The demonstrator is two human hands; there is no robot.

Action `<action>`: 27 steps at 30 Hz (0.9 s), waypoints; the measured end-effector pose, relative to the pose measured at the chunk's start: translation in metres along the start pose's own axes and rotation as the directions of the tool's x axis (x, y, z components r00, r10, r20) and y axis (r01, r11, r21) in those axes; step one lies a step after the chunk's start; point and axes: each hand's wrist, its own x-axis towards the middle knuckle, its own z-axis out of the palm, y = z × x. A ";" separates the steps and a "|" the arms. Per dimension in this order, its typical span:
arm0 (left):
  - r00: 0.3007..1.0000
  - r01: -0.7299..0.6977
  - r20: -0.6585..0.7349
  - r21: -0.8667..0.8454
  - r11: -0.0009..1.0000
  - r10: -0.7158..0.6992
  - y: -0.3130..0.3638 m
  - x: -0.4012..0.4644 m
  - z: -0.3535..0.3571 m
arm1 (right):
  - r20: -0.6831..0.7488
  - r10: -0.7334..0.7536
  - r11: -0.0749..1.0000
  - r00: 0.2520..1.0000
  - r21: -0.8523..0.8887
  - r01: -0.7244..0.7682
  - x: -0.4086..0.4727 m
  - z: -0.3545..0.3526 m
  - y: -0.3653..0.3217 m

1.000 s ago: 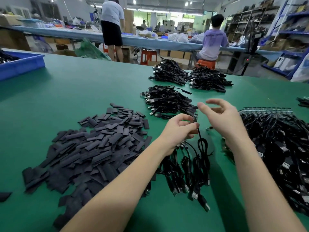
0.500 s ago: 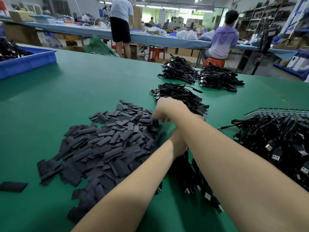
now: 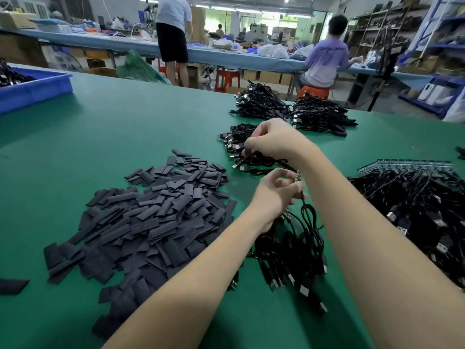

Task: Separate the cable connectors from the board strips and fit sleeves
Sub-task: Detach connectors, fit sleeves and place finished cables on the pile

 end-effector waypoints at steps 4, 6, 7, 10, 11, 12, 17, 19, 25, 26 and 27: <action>1.000 -0.022 0.017 0.008 1.000 0.022 -0.001 0.000 0.003 | -0.161 0.053 0.926 0.986 0.376 0.012 -0.046 -0.035 0.043; 0.999 -0.045 0.030 0.011 0.999 0.045 -0.001 0.000 0.003 | -0.252 0.147 0.874 0.956 0.487 -0.006 -0.065 -0.038 0.068; 0.998 -0.050 0.038 0.015 0.999 0.049 -0.002 0.000 0.003 | -0.287 0.184 0.850 0.940 0.527 -0.006 -0.072 -0.037 0.081; 0.997 -0.060 0.052 0.030 0.998 0.059 -0.001 -0.002 0.004 | -0.349 0.275 0.770 0.896 0.638 0.012 -0.083 -0.026 0.112; 0.997 -0.065 0.053 0.027 0.998 0.064 -0.001 -0.002 0.004 | -0.362 0.293 0.747 0.885 0.664 0.024 -0.083 -0.022 0.118; 0.996 -0.068 0.055 0.021 0.997 0.066 0.000 -0.003 0.005 | -0.372 0.310 0.730 0.875 0.683 0.032 -0.083 -0.018 0.122; 0.993 -0.077 0.089 0.007 0.997 0.076 0.001 -0.004 0.004 | -0.419 0.310 0.687 0.853 0.719 0.104 -0.078 -0.014 0.129; 0.991 -0.083 0.103 0.006 0.997 0.082 0.001 -0.004 0.005 | -0.406 0.291 0.678 0.866 0.726 0.113 -0.078 -0.013 0.129; 0.985 -0.103 0.141 0.004 0.995 0.102 -0.001 -0.004 0.004 | -0.350 0.293 0.623 0.890 0.776 0.100 -0.082 -0.011 0.126; 0.984 -0.102 0.148 0.000 0.995 0.101 0.000 -0.004 0.004 | -0.348 0.294 0.617 0.890 0.780 0.101 -0.082 -0.012 0.127; 0.983 -0.100 0.156 -0.006 0.995 0.100 0.000 -0.004 0.003 | -0.342 0.295 0.612 0.892 0.785 0.098 -0.083 -0.012 0.127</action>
